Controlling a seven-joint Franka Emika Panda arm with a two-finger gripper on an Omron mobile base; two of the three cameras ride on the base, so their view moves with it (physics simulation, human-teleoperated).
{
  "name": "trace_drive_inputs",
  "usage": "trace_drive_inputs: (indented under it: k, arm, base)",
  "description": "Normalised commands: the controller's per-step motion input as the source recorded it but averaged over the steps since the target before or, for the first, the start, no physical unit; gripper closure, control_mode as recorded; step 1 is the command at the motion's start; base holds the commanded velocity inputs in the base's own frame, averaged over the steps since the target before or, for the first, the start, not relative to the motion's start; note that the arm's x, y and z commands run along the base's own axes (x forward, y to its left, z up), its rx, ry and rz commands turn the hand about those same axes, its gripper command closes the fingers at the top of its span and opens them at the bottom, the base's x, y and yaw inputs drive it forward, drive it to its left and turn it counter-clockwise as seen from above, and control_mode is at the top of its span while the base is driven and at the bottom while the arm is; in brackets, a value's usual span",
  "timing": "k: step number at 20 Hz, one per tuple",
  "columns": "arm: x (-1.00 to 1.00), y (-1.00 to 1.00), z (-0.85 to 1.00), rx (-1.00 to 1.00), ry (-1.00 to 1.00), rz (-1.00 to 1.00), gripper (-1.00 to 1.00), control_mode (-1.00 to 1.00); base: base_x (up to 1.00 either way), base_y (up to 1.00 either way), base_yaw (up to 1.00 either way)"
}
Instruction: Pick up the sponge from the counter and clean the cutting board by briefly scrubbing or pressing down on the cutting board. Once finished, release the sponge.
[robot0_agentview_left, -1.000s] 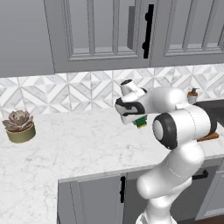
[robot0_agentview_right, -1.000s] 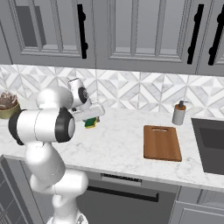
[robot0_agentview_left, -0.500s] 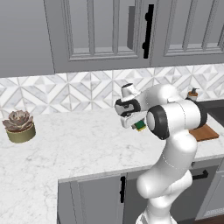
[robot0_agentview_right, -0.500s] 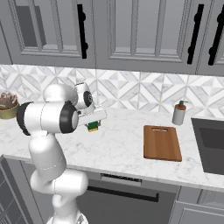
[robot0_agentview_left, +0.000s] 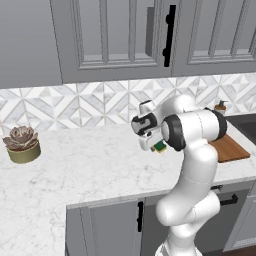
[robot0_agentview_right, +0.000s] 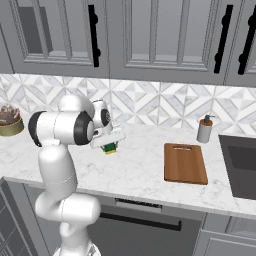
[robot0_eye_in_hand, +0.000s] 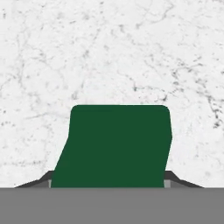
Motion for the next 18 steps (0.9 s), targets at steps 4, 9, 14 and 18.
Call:
trace_drive_inputs:
  k: [4, 9, 14, 18]
  arm:
    - [0.15, -0.08, -0.40, 0.03, 0.04, 0.15, 1.00, -1.00]
    - [0.08, -0.09, -0.44, 0.05, 0.04, 0.16, -1.00, -1.00]
    - [0.00, -0.07, -0.07, 0.06, 0.04, 0.14, -1.00, -1.00]
    - [0.00, -0.01, 0.00, 0.05, 0.03, 0.12, -1.00, -1.00]
  base:
    - [0.00, 0.00, 0.00]
    - [0.00, 0.00, 0.00]
    - [0.00, 0.00, 0.00]
    - [0.00, 0.00, 0.00]
